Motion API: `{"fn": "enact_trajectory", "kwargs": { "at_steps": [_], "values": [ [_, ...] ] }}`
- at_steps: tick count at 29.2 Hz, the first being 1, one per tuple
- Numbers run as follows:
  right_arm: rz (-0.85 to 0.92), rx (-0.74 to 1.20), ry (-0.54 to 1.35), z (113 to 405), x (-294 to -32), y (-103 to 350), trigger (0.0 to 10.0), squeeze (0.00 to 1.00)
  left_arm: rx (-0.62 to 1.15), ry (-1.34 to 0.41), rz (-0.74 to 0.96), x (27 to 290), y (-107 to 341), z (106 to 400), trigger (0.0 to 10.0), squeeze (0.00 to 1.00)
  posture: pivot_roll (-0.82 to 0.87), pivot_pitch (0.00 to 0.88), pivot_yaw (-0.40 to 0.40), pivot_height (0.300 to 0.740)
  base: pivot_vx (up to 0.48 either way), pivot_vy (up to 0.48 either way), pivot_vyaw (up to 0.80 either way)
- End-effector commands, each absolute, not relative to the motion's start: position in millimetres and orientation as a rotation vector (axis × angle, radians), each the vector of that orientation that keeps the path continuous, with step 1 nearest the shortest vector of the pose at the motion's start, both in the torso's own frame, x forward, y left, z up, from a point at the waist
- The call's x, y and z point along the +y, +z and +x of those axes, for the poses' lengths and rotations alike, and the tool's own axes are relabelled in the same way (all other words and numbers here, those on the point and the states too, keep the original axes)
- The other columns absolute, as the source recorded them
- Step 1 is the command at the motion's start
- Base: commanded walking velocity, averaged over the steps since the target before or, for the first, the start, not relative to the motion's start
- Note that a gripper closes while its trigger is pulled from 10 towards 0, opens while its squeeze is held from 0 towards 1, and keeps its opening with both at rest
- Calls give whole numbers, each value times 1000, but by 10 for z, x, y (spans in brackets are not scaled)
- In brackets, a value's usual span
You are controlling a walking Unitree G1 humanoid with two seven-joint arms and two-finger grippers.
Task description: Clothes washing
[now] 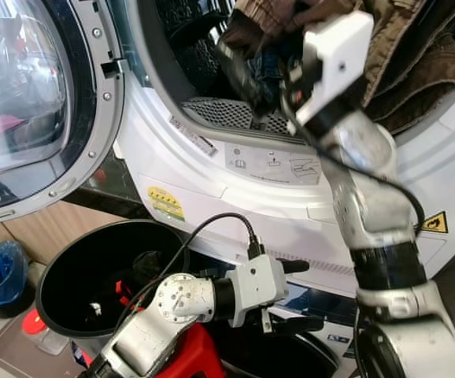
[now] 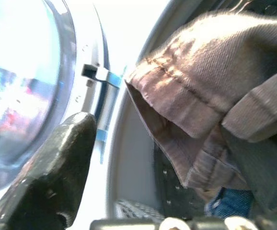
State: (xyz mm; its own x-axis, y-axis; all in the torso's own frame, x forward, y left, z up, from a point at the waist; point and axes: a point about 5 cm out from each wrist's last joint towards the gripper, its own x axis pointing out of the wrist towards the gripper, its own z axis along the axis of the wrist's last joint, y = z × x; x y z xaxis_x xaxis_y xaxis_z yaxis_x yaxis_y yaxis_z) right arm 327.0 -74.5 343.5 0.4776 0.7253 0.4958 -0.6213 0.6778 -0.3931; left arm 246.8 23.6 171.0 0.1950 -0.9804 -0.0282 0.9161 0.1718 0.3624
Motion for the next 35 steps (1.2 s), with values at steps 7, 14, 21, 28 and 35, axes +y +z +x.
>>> {"fn": "enact_trajectory", "kwargs": {
  "at_steps": [7, 14, 21, 28, 35],
  "values": [
    [-279, -589, 980, 2966, -792, 3124, 10000, 0, -248, -1357, 356, 266, 1724, 2488, 10000, 0, -27, 0, 97, 740, 0, 0, 0],
    [-339, -533, 1018, 2875, -920, 2974, 10000, 0, -237, -1385, 357, 271, 1719, 2484, 10000, 0, -36, 8, 103, 740, 0, 0, 0],
    [-363, -456, 1002, 2838, -1092, 2856, 10000, 0, -159, -1447, 370, 398, 1629, 2412, 10000, 0, -36, 23, 105, 740, 0, 0, 0],
    [-390, -409, 1113, 2719, -1107, 2745, 10000, 0, -41, -1529, 401, 520, 1519, 2337, 10000, 0, -34, 26, 105, 740, 0, 0, 0],
    [-436, -319, 1157, 2698, -1136, 2599, 10000, 0, 1, -1576, 396, 567, 1524, 2300, 10000, 0, -36, 27, 105, 740, 0, 0, 0]
  ]
}}
